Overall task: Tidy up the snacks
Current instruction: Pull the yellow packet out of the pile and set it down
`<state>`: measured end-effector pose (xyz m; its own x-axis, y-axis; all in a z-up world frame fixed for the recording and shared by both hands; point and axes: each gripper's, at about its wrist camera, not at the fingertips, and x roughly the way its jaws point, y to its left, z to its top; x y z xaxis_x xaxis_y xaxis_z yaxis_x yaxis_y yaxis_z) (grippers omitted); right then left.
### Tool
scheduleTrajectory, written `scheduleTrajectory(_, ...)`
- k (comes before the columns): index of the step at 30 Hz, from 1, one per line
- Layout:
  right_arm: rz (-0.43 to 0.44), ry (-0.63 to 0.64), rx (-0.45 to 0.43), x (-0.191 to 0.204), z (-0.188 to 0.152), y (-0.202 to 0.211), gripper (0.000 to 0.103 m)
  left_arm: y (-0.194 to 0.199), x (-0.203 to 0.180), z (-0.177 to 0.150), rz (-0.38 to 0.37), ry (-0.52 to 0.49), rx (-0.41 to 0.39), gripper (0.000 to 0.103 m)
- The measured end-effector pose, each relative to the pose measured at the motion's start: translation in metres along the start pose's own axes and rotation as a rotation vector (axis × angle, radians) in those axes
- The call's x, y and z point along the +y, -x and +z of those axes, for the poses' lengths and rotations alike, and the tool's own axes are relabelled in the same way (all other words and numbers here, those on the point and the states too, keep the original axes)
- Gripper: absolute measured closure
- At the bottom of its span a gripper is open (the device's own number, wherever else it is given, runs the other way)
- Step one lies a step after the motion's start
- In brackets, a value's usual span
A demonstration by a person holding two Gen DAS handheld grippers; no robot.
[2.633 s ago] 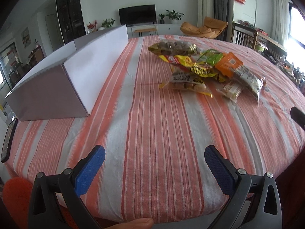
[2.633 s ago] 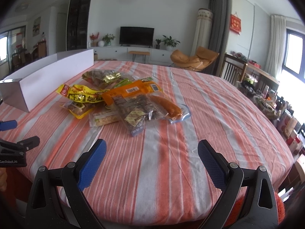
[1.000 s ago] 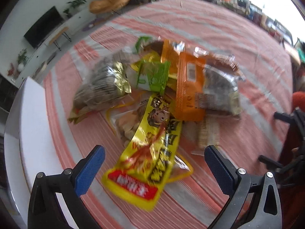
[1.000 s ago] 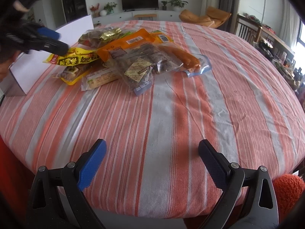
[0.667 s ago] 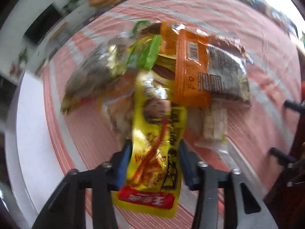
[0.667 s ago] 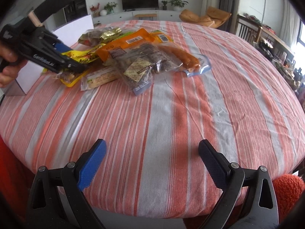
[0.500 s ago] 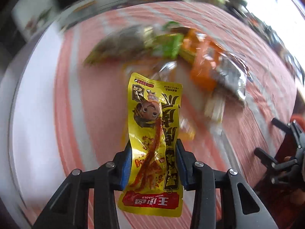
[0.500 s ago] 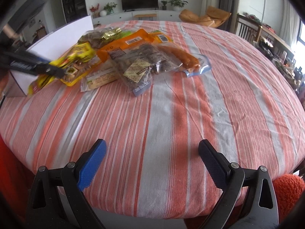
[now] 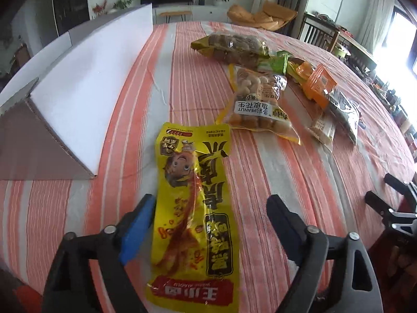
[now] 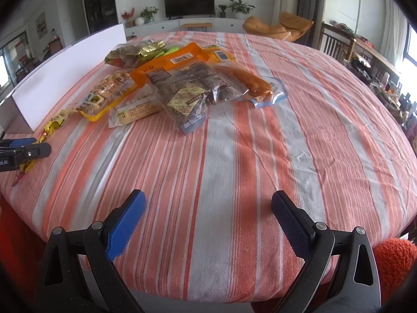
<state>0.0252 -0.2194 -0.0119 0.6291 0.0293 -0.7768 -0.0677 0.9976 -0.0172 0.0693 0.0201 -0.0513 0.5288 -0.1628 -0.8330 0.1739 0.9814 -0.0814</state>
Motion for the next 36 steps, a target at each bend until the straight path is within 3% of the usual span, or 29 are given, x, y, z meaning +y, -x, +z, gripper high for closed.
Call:
scheduleTrajectory(3, -0.001, -0.003, -0.011, 0.000, -0.001, 0.000, 0.004, -0.004, -0.008, -0.006, 0.059, -0.063, -0.021, 0.007)
scheduleTrajectory(6, -0.005, -0.008, -0.017, 0.001, -0.001, 0.000, 0.004, -0.002, 0.005, -0.010, 0.062, -0.030, -0.036, 0.000)
scheduleTrajectory(36, -0.012, -0.010, -0.057, 0.001, -0.007, 0.001, 0.002, 0.004, 0.006, -0.016, 0.072, -0.027, -0.075, 0.000)
